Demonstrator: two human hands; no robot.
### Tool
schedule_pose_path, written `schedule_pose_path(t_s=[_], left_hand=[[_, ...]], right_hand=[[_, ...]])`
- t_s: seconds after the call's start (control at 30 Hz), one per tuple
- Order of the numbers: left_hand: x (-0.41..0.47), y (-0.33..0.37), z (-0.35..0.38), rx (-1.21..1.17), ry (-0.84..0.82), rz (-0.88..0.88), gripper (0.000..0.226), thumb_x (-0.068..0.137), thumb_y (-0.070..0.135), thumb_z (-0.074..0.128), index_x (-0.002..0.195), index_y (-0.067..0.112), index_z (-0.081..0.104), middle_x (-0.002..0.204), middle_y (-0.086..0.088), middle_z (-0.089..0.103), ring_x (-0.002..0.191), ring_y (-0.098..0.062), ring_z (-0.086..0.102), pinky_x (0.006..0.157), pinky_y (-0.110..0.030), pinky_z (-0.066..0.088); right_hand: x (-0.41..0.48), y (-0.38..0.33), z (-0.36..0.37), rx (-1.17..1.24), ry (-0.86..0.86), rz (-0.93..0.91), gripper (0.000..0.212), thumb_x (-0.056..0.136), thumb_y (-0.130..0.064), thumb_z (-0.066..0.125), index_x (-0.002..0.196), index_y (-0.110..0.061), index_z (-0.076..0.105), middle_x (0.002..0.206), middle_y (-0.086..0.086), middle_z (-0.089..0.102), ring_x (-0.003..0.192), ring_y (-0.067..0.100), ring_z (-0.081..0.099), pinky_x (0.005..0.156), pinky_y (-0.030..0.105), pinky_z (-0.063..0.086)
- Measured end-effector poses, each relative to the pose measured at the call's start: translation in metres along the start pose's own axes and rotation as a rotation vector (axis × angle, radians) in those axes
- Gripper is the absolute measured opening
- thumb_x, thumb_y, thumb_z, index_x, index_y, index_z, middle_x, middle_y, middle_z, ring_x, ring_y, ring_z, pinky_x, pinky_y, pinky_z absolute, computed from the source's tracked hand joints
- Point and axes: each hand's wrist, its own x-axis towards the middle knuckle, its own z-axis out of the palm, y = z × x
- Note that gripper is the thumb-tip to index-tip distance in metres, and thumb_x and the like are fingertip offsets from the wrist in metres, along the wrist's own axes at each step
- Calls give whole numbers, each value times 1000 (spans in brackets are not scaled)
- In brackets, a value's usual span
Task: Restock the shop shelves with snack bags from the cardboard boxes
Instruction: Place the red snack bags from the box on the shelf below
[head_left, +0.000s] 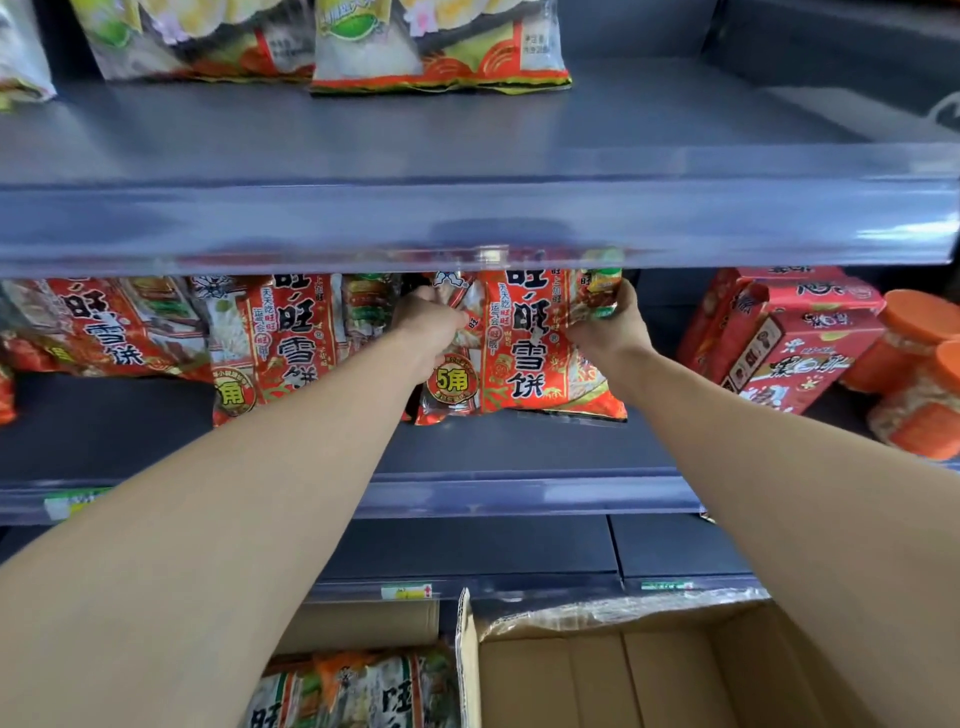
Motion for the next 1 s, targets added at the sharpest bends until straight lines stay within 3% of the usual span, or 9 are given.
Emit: schedule_pose_path(t_s=[0.1, 0.17, 0.3, 0.37, 0.53, 0.63, 0.73, 0.83, 1.0], left_hand=[[2, 3, 1, -20, 13, 38, 32, 90, 7, 59, 121, 14, 52, 97, -1, 56, 85, -17, 57, 61, -28, 46], [6, 2, 1, -51, 37, 75, 29, 89, 3, 58, 117, 11, 53, 101, -1, 57, 78, -13, 55, 61, -27, 47], [11, -3, 0, -83, 83, 116, 28, 87, -2, 58, 108, 16, 53, 113, 1, 57, 95, -16, 57, 76, -30, 48], [13, -5, -1, -68, 60, 124, 33, 87, -3, 58, 113, 15, 52, 113, 2, 55, 98, -16, 56, 80, -30, 47], [12, -5, -4, 1, 26, 115, 42, 87, 6, 62, 126, 14, 49, 111, 0, 54, 106, -22, 57, 92, -38, 50], [10, -7, -4, 56, 72, 107, 45, 87, 11, 64, 129, 13, 50, 117, -4, 59, 107, -24, 59, 92, -37, 51], [6, -8, -4, 124, 137, 107, 43, 88, 10, 61, 129, 6, 49, 125, -8, 57, 110, -25, 57, 79, -27, 46], [-2, -7, -5, 153, 175, 88, 47, 93, 7, 56, 137, 2, 41, 134, -11, 48, 120, -25, 50, 80, -24, 38], [-25, -6, -9, 186, 184, 121, 47, 94, 6, 53, 139, 5, 39, 140, -12, 46, 124, -28, 49, 81, -25, 37]], right_hand=[[0, -1, 0, 48, 18, -34, 55, 85, -5, 59, 133, -23, 39, 107, -4, 59, 88, 11, 55, 66, 16, 43], [1, 0, 3, 58, 29, -57, 49, 86, -5, 54, 130, -23, 41, 98, -8, 57, 83, 9, 54, 59, 12, 40], [2, 4, 6, 40, 4, -78, 58, 87, -3, 54, 136, -27, 34, 109, -7, 58, 94, 11, 56, 65, 11, 41], [1, 5, 6, 18, -26, -67, 69, 85, 2, 58, 139, -28, 29, 113, -5, 57, 96, 11, 55, 63, 11, 41], [-5, 1, 11, -30, -23, -9, 89, 71, -6, 66, 144, -28, 21, 135, 0, 48, 118, 25, 54, 100, 40, 47], [-8, 3, 11, -70, -28, 43, 93, 72, -5, 65, 148, -24, 14, 142, 2, 42, 120, 25, 52, 98, 38, 46], [-15, 4, 11, -129, 19, 68, 85, 77, -12, 64, 147, -20, 16, 143, 5, 40, 124, 28, 48, 104, 43, 43], [-23, 1, 8, -226, 68, 81, 70, 83, -15, 56, 145, -16, 23, 144, 10, 34, 129, 33, 40, 107, 45, 38], [-39, -2, -2, -328, 40, 13, 66, 87, -10, 52, 146, -14, 25, 146, 9, 31, 133, 30, 33, 107, 44, 38]])
